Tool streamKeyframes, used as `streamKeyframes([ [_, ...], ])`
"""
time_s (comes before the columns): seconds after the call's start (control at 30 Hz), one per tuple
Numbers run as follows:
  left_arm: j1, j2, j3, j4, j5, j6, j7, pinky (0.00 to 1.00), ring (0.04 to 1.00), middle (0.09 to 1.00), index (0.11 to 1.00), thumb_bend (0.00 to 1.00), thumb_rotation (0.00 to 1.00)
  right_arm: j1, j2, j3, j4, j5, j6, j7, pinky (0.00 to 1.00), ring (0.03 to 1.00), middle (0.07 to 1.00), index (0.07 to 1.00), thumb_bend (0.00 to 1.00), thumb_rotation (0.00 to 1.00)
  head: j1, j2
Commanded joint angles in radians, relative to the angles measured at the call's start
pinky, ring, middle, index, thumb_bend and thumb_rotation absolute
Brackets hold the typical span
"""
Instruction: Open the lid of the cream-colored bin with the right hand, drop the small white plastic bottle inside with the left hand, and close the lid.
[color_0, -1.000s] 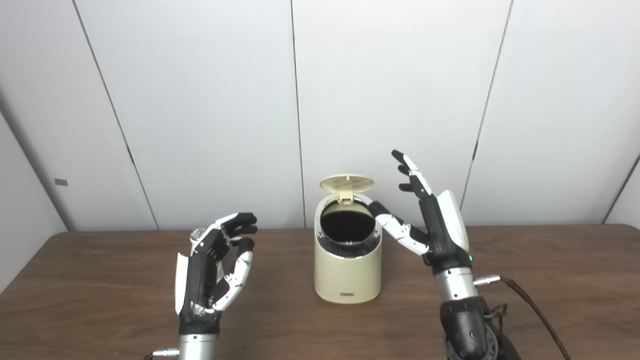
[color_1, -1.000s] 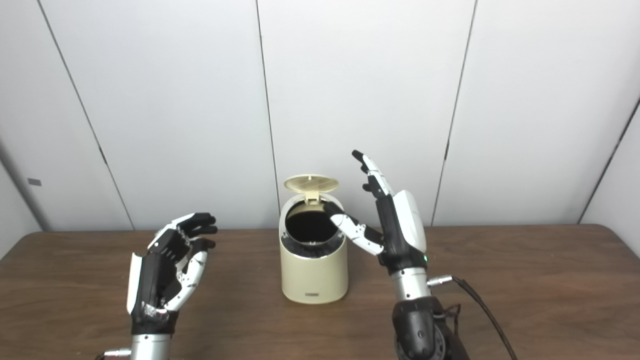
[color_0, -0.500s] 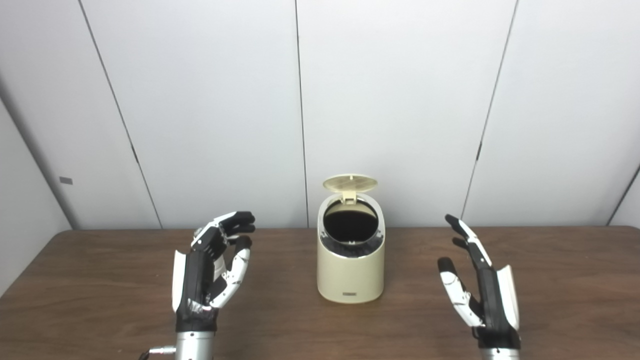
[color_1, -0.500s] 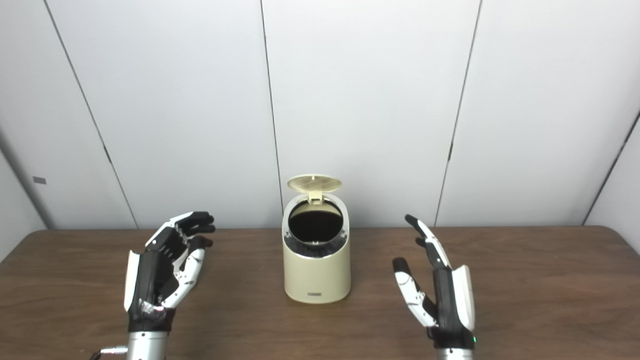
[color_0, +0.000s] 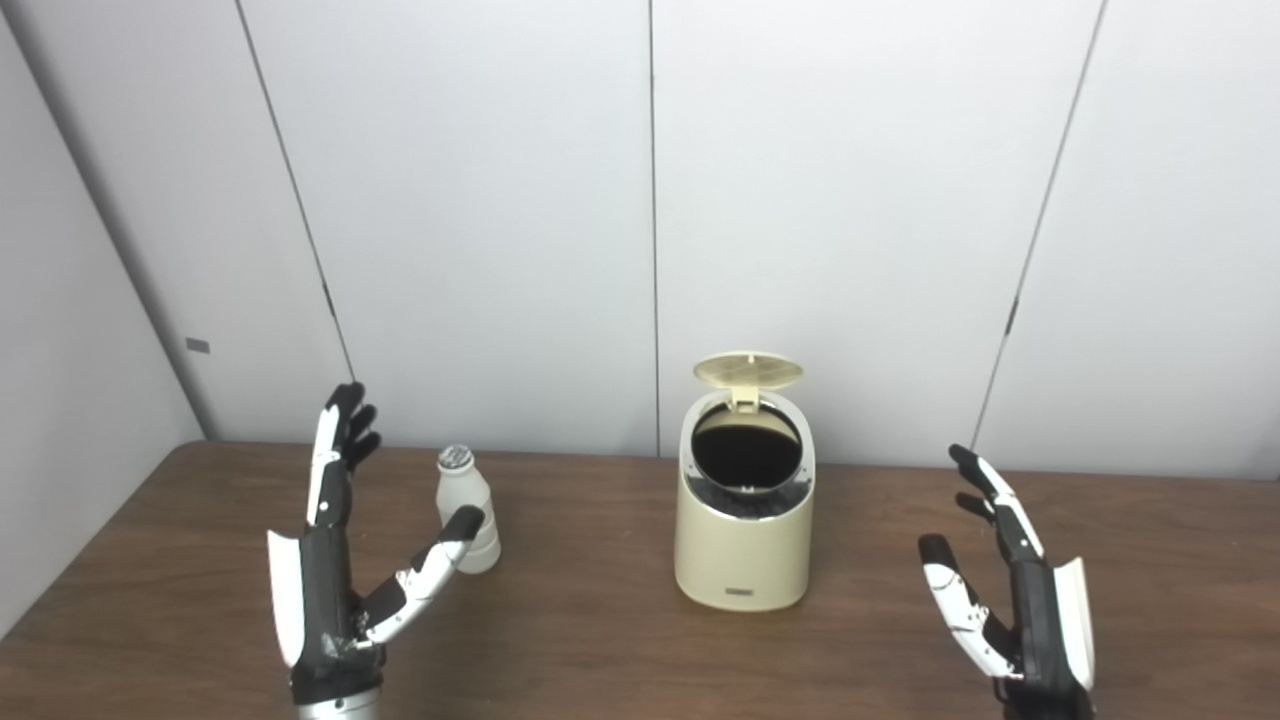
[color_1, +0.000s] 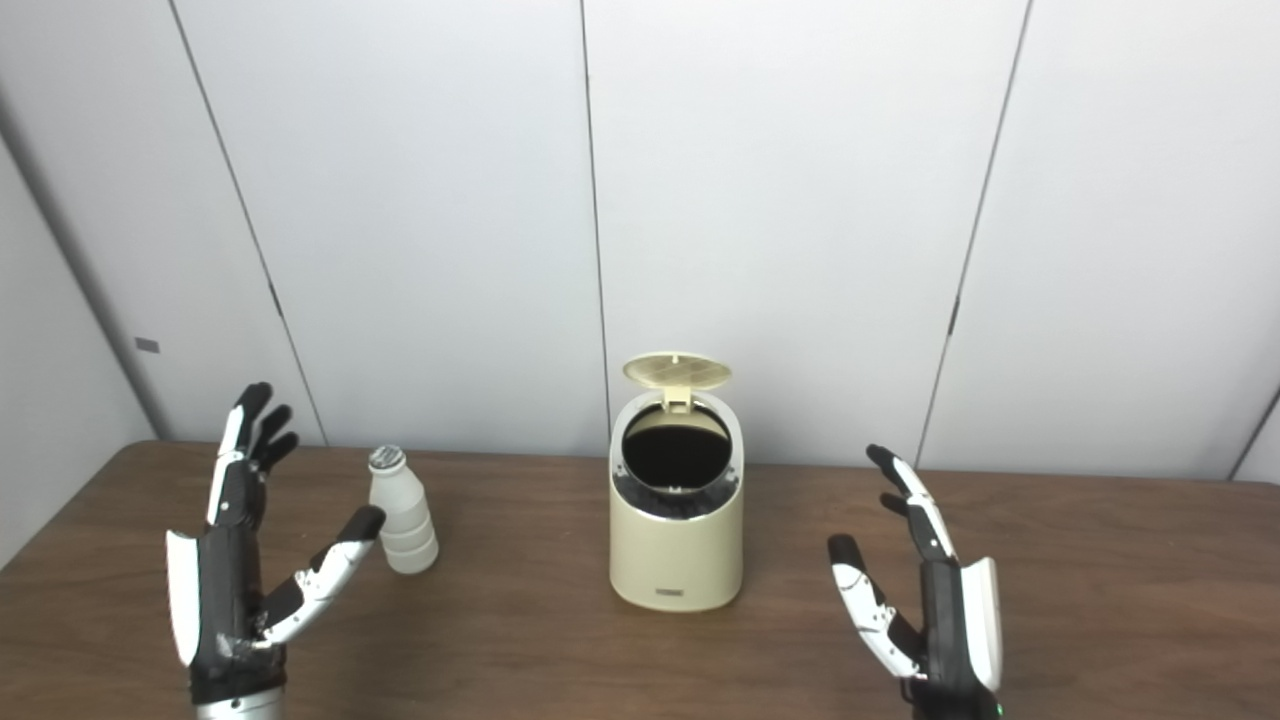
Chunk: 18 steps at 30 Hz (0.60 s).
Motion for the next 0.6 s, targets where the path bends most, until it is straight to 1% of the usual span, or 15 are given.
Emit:
streamKeyframes([
  [0.0,-0.018,0.002,0.014,-0.019,0.023,0.013,0.009,1.00,1.000,1.000,1.000,0.95,0.52,0.015,-0.025,0.004,0.037,-0.005,-0.037,-0.019,0.78,0.867,0.878,0.848,0.18,0.70,0.017,-0.006],
  [0.03,-0.014,0.001,0.021,-0.013,0.022,0.020,0.009,0.96,0.992,1.000,1.000,0.96,0.53,0.014,-0.028,0.006,0.040,-0.008,-0.037,-0.021,0.78,0.866,0.877,0.848,0.19,0.70,0.017,-0.006],
  [0.13,-0.010,-0.003,0.041,0.006,0.043,0.049,0.021,0.91,0.977,1.000,1.000,1.00,0.55,0.010,-0.034,0.009,0.049,-0.014,-0.037,-0.027,0.77,0.862,0.872,0.837,0.19,0.67,0.031,-0.010],
  [0.2,-0.011,-0.001,0.052,0.019,0.061,0.081,0.024,0.83,0.921,0.974,1.000,1.00,0.54,0.008,-0.037,0.011,0.052,-0.007,-0.038,-0.023,0.77,0.861,0.871,0.845,0.19,0.68,0.034,-0.009],
  [0.23,-0.011,0.003,0.054,0.024,0.059,0.106,0.013,0.82,0.916,0.973,1.000,1.00,0.52,0.008,-0.037,0.012,0.053,-0.005,-0.037,-0.020,0.77,0.861,0.870,0.844,0.19,0.68,0.036,-0.011],
  [0.3,-0.013,0.015,0.055,0.041,0.043,0.149,-0.015,0.87,0.943,0.986,0.982,0.99,0.44,0.007,-0.040,0.017,0.053,-0.007,-0.037,-0.016,0.76,0.859,0.869,0.836,0.20,0.69,0.039,-0.013],
  [0.33,-0.016,0.022,0.055,0.055,0.044,0.179,-0.027,0.87,0.945,0.986,0.980,0.99,0.43,0.007,-0.041,0.020,0.050,-0.007,-0.037,-0.014,0.76,0.858,0.868,0.835,0.20,0.69,0.039,-0.013],
  [0.37,-0.020,0.031,0.055,0.075,0.044,0.204,-0.035,0.86,0.939,0.984,0.979,0.99,0.42,0.008,-0.040,0.021,0.047,-0.007,-0.037,-0.011,0.76,0.857,0.868,0.832,0.20,0.68,0.047,-0.014],
  [0.43,-0.030,0.044,0.057,0.113,0.044,0.245,-0.042,0.79,0.901,0.959,0.982,1.00,0.40,0.009,-0.038,0.023,0.043,-0.007,-0.037,-0.011,0.75,0.855,0.869,0.829,0.20,0.65,0.047,-0.014],
  [0.5,-0.042,0.054,0.059,0.157,0.023,0.269,-0.048,0.70,0.840,0.911,0.975,1.00,0.39,0.010,-0.039,0.024,0.042,-0.012,-0.037,-0.017,0.74,0.851,0.870,0.829,0.19,0.64,0.061,-0.013],
  [0.57,-0.051,0.061,0.058,0.194,0.001,0.289,-0.055,0.73,0.855,0.914,0.966,1.00,0.38,0.010,-0.041,0.023,0.041,-0.020,-0.037,-0.022,0.74,0.850,0.868,0.833,0.18,0.65,0.061,-0.010],
])
